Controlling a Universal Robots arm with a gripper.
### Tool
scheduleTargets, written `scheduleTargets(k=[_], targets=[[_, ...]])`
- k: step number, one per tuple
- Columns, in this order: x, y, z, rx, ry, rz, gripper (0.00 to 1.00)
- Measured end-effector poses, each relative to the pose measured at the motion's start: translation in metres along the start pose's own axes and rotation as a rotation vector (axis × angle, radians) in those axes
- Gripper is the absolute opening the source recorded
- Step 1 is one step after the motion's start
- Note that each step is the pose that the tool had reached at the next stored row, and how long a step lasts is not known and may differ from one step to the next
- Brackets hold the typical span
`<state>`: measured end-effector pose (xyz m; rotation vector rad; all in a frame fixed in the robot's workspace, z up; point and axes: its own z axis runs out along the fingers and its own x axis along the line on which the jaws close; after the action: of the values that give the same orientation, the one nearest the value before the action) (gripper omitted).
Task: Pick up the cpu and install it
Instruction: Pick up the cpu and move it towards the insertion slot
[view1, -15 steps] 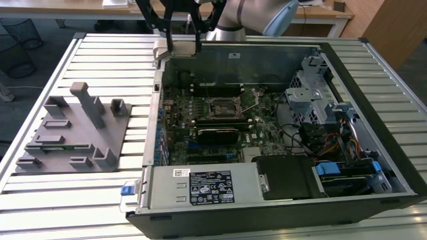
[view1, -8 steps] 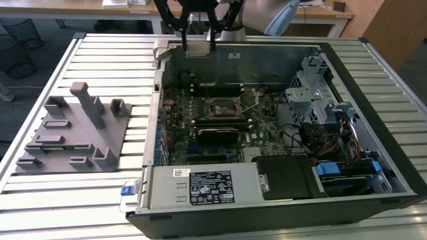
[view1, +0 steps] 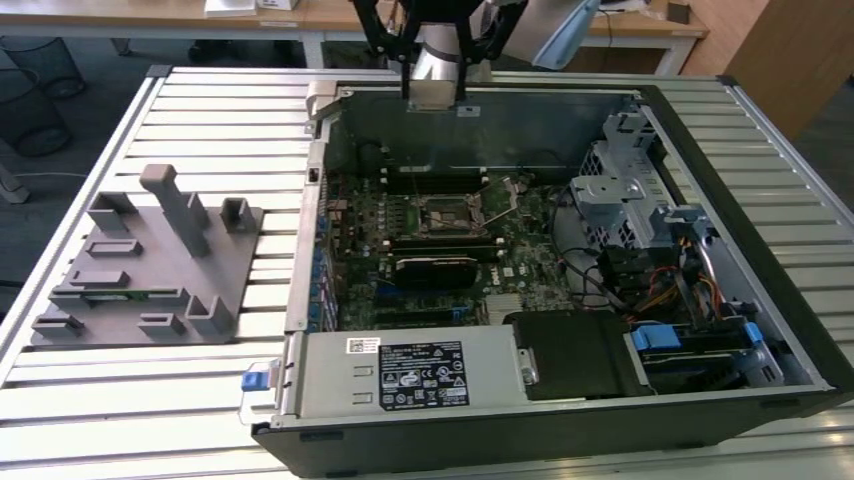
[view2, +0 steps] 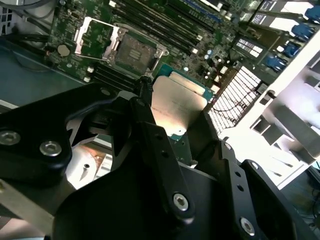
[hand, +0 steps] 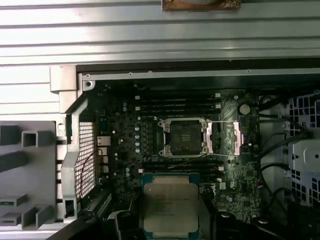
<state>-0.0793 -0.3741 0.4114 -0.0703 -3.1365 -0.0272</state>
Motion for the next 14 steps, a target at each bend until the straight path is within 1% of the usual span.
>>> scheduleTargets(k=[3,9,12,14], targets=[[-0.0075,0.0022,0.0,0.0,0.0,-0.001,0.53],[-0.0095,0.0107,0.0003,0.0,0.0,-0.001,0.53],[-0.012,0.0114,0.0004,-0.0001,0.0,-0.001,0.53],[-0.0153,0.0116,0.0006,0.0001,0.0001,-0.001,0.53]])
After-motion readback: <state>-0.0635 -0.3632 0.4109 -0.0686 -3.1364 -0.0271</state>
